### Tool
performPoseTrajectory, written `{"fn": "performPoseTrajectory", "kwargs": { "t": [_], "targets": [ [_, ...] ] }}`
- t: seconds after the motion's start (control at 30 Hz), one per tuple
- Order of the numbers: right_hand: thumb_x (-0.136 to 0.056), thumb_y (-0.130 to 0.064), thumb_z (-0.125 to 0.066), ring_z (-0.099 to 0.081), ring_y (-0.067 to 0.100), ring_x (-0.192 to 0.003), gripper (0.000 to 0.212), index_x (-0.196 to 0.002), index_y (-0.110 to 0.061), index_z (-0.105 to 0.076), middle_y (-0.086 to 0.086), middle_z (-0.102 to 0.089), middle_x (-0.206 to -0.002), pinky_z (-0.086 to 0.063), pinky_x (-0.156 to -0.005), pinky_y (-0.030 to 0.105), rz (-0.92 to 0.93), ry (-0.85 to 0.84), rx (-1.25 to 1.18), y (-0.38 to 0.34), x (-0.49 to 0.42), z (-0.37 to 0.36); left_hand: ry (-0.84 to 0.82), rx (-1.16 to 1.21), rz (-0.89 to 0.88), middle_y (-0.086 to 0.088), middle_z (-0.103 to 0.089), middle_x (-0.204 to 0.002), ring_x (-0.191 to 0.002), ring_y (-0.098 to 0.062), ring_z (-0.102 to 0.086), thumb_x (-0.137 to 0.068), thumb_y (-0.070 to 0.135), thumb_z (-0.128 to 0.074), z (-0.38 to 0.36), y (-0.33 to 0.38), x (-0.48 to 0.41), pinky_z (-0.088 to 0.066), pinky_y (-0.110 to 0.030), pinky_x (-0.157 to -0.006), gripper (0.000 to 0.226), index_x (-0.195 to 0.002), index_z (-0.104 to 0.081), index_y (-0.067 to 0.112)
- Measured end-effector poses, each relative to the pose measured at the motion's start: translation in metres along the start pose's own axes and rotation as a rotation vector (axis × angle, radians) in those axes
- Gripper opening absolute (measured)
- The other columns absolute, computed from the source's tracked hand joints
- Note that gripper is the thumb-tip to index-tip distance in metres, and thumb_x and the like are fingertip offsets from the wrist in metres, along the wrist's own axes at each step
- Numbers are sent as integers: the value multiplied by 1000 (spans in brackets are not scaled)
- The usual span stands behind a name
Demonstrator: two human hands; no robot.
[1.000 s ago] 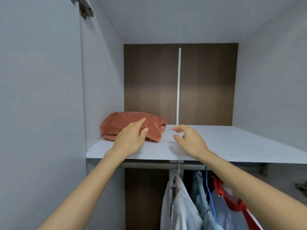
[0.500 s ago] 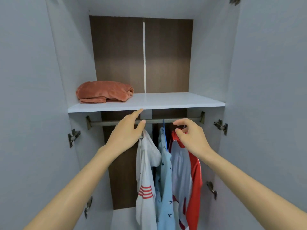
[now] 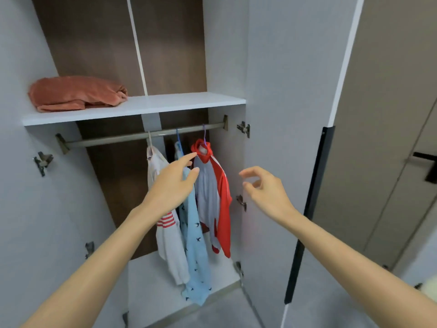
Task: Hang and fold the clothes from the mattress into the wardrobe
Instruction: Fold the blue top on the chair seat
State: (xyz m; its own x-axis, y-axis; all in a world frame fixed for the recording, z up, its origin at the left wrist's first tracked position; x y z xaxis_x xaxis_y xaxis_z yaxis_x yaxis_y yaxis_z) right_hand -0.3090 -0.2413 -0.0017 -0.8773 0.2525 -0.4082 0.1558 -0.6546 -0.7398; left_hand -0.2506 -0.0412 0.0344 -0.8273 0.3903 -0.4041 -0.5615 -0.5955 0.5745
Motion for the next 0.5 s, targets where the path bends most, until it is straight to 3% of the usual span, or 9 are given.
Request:
{"fn": "performPoseTrajectory", "kwargs": {
  "t": [0.1, 0.2, 0.5],
  "targets": [
    [-92, -13, -52, -55, 1, -79, 24, -112, -24, -60, -12, -60, -116, -47, -80, 23, -94, 29, 34, 17, 41, 4, -84, 10, -32, 2, -43, -146, -133, -17, -42, -100, 34, -40, -23, 1, 21, -33, -33, -107, 49, -147, -31, 28],
    [-93, -15, -52, -55, -3, -76, 24, -114, -25, -59, -15, -59, -119, -43, -75, 19, -211, 78, 49, 37, 90, 9, -167, 25, -85, 1, -45, -145, -133, -17, -40, -99, 34, -42, -47, 6, 43, -33, -34, -109, 47, -146, -33, 28],
    [-91, -12, -53, -57, 7, -74, 25, -113, -21, -60, -7, -60, -120, -44, -78, 26, -530, 273, 152, 89, 255, 69, -448, 118, -252, 4, -62, -123, -120, -21, -54, -98, 29, -46, -144, 68, 116, -39, -34, -102, 40, -138, -47, 26]
  ]
}}
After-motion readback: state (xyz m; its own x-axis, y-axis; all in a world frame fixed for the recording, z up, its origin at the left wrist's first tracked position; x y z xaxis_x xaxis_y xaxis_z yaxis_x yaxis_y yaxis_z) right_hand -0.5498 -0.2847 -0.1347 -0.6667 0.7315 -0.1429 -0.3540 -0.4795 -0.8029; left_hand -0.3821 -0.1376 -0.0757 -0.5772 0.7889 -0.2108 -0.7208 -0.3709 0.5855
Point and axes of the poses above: each hand's wrist, its own x-axis away from the middle knuckle, its own z-axis out of the back of the hand, y = z × x, the point moved 3 cm from there along -x, towards the middle knuckle
